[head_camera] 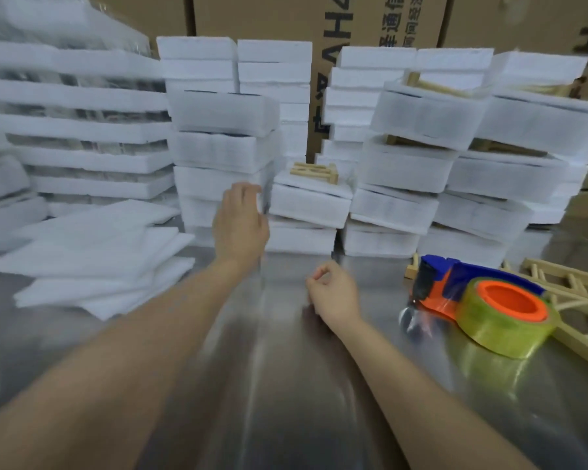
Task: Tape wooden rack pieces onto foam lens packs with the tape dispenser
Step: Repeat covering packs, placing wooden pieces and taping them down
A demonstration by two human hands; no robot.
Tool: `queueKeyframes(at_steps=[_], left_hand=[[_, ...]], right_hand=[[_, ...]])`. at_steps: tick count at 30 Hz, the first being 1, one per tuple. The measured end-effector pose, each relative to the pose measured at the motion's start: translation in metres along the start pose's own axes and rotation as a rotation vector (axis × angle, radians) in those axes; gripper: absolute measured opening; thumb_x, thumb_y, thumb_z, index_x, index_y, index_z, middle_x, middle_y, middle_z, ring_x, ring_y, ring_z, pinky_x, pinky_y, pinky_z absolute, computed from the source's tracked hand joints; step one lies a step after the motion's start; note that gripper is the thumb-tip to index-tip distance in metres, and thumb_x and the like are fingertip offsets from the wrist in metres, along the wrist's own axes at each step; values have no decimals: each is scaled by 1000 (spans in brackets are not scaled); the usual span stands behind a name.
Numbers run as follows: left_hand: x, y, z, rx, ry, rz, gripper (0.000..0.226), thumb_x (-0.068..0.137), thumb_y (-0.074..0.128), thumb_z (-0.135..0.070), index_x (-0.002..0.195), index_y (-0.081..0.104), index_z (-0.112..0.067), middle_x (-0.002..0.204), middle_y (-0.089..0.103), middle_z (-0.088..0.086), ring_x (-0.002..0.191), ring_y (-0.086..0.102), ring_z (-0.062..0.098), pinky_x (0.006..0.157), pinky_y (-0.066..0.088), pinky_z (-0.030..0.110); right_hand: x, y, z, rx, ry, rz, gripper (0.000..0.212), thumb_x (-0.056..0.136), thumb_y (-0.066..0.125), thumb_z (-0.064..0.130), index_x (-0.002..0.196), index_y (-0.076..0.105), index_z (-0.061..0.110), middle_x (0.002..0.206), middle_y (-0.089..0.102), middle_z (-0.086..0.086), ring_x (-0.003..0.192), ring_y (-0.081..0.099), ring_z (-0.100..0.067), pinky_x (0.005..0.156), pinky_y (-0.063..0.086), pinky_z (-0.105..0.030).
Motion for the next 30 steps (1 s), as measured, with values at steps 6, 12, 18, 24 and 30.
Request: queueKeyframes(at_steps=[6, 12, 18, 24, 30], left_hand=[[122, -76, -7, 256, 64, -53, 57, 93, 44, -13, 148, 27, -9, 157, 22, 10, 147, 11, 30, 117, 11, 45], [161, -64, -11, 673, 128, 298, 53, 87, 47, -3, 138, 36, -14, 117, 47, 19, 120, 41, 38, 108, -10, 70], [155, -70, -8, 576, 189, 156, 49, 86, 52, -2, 132, 42, -16, 125, 38, 22, 127, 27, 37, 110, 11, 57], [89, -116, -46, 278, 372, -131, 49, 84, 55, -10, 131, 46, -10, 116, 46, 20, 114, 41, 36, 87, 38, 48], [-41, -144, -125, 50, 704, -172, 40, 81, 57, -9, 121, 57, -6, 99, 56, 21, 93, 43, 31, 51, 32, 31]], right_hand=[[-92, -12, 6, 111, -20, 237, 26, 82, 60, 0, 68, 49, 20, 59, 56, -13, 38, 42, -7, 46, 33, -22], [-103, -14, 12, 151, -43, 258, 28, 85, 59, -2, 69, 49, 18, 58, 54, -13, 37, 41, -5, 44, 32, -22], [-99, -18, 16, 236, -52, 282, 22, 87, 55, -4, 75, 48, 12, 52, 55, -14, 30, 38, -11, 38, 30, -20], [-100, -29, 20, 410, 24, 246, 20, 91, 53, -5, 78, 48, 8, 55, 56, -10, 32, 40, -14, 41, 32, -22], [-87, -67, 15, 637, 38, -36, 19, 99, 44, 7, 87, 57, 14, 62, 64, -1, 41, 48, -11, 40, 33, -18]])
Point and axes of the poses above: each hand's wrist, its own x-axis towards the middle knuckle, its own y-axis out of the palm, z = x × y, the point moved 7 cm from there along x, towards the middle knuckle
